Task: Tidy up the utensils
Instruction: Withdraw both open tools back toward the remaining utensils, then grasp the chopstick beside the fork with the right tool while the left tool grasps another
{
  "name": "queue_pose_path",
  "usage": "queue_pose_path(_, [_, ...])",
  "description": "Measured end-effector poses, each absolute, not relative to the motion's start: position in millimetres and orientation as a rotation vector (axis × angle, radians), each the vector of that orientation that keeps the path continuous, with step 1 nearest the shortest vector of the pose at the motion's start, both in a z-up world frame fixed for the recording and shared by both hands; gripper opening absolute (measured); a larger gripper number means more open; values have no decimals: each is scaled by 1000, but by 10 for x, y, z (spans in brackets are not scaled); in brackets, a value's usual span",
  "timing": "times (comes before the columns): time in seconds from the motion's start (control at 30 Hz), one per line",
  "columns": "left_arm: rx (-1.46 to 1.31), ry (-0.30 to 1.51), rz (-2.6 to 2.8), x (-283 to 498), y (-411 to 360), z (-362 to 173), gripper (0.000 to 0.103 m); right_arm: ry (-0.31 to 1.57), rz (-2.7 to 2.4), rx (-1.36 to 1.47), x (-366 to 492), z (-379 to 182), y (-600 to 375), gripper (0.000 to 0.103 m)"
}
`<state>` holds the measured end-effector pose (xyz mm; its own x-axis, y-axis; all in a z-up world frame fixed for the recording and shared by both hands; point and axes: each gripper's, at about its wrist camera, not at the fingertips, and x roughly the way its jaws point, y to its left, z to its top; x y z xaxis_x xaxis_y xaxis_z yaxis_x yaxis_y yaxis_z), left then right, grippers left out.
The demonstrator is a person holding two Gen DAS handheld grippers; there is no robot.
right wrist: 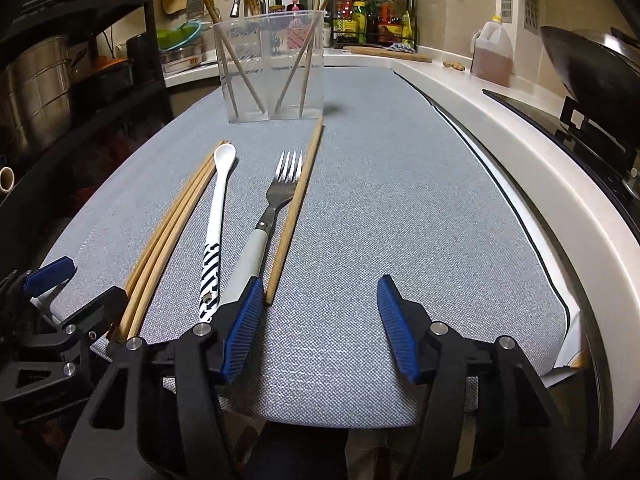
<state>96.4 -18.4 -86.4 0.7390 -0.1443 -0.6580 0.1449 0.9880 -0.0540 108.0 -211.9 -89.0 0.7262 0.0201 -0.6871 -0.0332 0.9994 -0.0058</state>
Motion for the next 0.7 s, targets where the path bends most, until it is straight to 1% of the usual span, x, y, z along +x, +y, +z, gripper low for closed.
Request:
queue_pose_path(0.23, [28,706,-134,979,-162,-878,87,732,40,-42,1155,-917,-2055,58])
queue_pose_path(0.47, [19,655,-123,950,-119,-899,86,700,-2,-8,1171,-934,-2236,58])
queue_pose_path(0.5, [20,647,-128,946,-121,-903,84,690,-3,-9,1168,-943,-2233,58])
queue_pose_path(0.6, [38,594,-178,880,-204,-924,72,646,0,-7,1152,-982,-2201,61])
queue_pose_path(0.67, [45,574,-201,844,-244,-927,58,623,13,-16,1153,-997,-2172,56])
queue_pose_path(0.7, [46,565,-211,827,-256,-932,55,609,30,-22,1152,-1007,-2152,47])
